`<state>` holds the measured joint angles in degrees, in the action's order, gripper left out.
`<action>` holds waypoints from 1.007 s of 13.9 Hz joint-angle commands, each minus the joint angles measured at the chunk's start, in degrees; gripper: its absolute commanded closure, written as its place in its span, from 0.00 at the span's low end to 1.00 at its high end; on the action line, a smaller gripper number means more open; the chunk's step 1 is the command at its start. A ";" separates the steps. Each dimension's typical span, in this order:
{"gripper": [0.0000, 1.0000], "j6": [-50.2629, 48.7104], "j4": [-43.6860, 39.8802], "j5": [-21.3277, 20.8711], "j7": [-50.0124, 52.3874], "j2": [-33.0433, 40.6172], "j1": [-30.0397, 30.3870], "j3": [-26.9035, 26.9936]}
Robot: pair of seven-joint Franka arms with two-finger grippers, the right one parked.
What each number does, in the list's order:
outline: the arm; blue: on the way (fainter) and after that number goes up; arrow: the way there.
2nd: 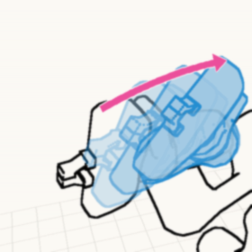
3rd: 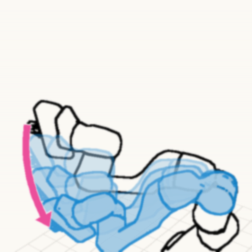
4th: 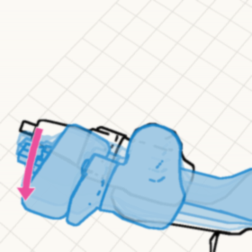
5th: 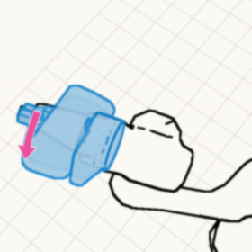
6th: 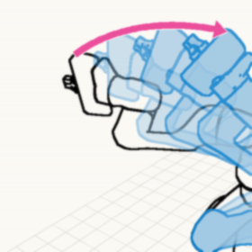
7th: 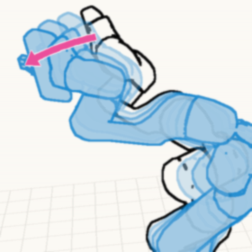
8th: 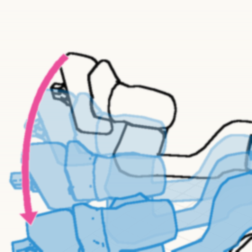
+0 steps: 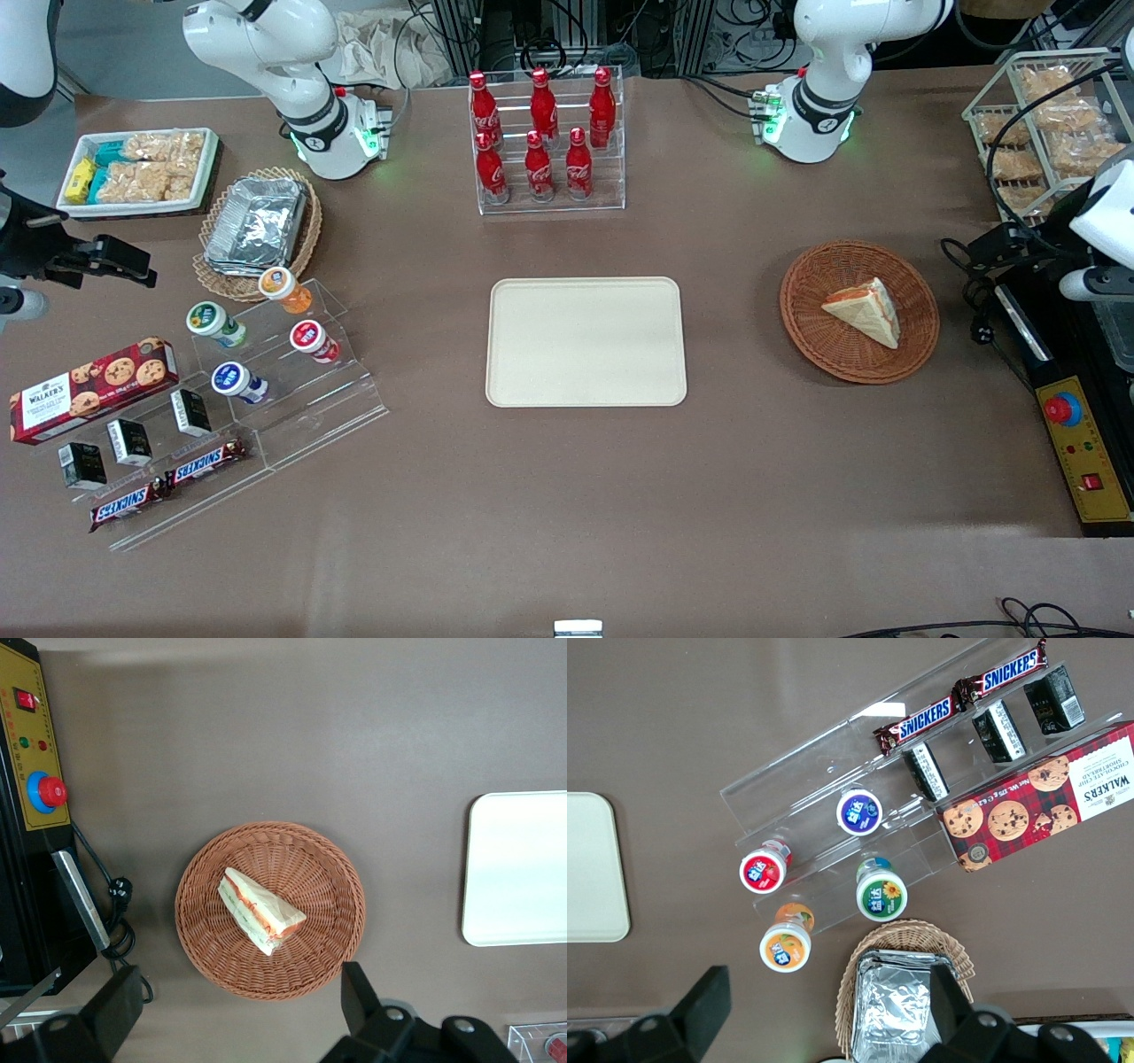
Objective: Place sandwich from basket to tray
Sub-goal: 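Move the left gripper from rest toward the wicker basket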
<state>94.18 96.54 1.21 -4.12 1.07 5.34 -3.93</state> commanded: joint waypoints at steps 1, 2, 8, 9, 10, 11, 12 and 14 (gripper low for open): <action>0.00 -1.10 -1.01 0.28 -0.10 -0.10 -0.16 -0.38; 0.00 -1.10 -1.01 0.28 0.08 -0.10 -0.16 -0.90; 0.00 -9.61 -1.01 0.28 0.26 1.30 -0.16 -1.43; 0.00 -10.93 -0.75 0.28 0.34 1.65 -0.16 -1.43; 0.00 -11.64 0.13 0.28 0.26 2.96 -0.16 -1.35; 0.00 -11.48 2.22 0.37 0.26 4.37 -0.07 -1.35; 0.00 -10.78 4.51 0.37 0.34 5.95 -0.07 -1.35; 0.00 -7.02 10.30 0.46 0.60 9.28 -0.07 -1.26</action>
<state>83.73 99.71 1.22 -4.04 5.15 5.28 -5.22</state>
